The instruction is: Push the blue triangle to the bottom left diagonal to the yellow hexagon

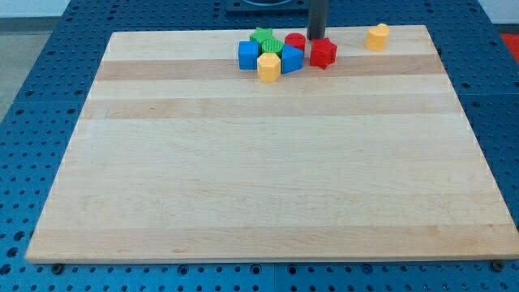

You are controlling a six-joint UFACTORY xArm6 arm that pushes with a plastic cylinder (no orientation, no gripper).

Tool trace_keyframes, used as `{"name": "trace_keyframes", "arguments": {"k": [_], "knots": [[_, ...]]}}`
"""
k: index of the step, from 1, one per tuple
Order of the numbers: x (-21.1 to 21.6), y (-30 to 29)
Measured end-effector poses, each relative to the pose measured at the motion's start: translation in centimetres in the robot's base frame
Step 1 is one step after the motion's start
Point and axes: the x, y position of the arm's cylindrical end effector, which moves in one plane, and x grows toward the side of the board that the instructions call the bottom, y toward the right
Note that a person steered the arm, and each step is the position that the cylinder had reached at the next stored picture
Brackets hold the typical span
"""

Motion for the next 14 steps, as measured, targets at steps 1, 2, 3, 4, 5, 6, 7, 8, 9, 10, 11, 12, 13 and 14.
{"name": "trace_keyframes", "arguments": {"k": [1,2,3,4,5,6,7,8,9,10,11,12,13,14], "knots": [[1.3,0.0],[0.4,-0.5],[-1.5,-0.6],[-1.7,-2.2],[-0.9,-3.6],[0.8,-3.6],[2.0,-3.6],[2.3,-2.9],[3.6,-1.6],[4.3,-0.9],[4.1,1.1],[3.7,1.9],[2.8,1.1],[3.3,-1.1]]}}
